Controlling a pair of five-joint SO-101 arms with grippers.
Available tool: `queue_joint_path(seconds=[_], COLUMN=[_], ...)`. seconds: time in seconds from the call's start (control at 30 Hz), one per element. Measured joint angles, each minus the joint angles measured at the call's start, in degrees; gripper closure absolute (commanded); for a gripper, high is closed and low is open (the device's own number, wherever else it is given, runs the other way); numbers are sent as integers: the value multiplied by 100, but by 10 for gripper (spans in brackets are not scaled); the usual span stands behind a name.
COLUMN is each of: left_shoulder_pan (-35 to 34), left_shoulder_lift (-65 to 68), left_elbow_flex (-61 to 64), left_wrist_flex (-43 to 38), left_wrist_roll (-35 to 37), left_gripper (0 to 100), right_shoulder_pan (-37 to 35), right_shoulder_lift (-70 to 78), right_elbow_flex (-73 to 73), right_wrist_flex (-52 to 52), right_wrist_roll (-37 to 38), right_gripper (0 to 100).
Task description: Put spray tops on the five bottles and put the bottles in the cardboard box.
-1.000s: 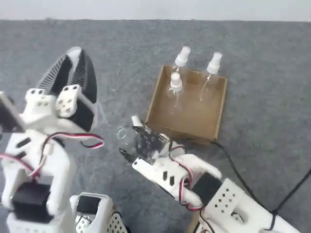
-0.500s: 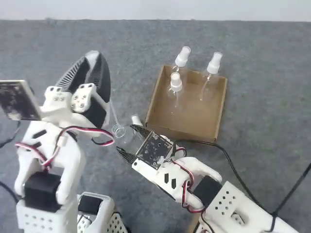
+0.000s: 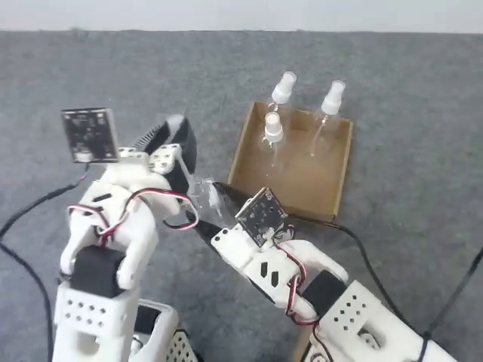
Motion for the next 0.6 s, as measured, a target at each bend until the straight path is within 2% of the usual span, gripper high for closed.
queue_joint_path(seconds=[0.17, 0.4, 0.6], left_shoulder_pan=[132, 211, -396], left_shoulder_lift=[0, 9, -343], left_elbow_flex=[149, -18, -527], left_wrist_flex=[18, 343, 352], left_wrist_roll=[-9, -466, -870], left_gripper=[901, 893, 895], right_shoulder_pan=[18, 62, 62], right_shoulder_lift=[9, 9, -18], right_elbow_flex=[9, 9, 149], right_wrist_flex=[-26, -44, -44], right_wrist_roll=[0, -18, -18], right_gripper=[993, 993, 993])
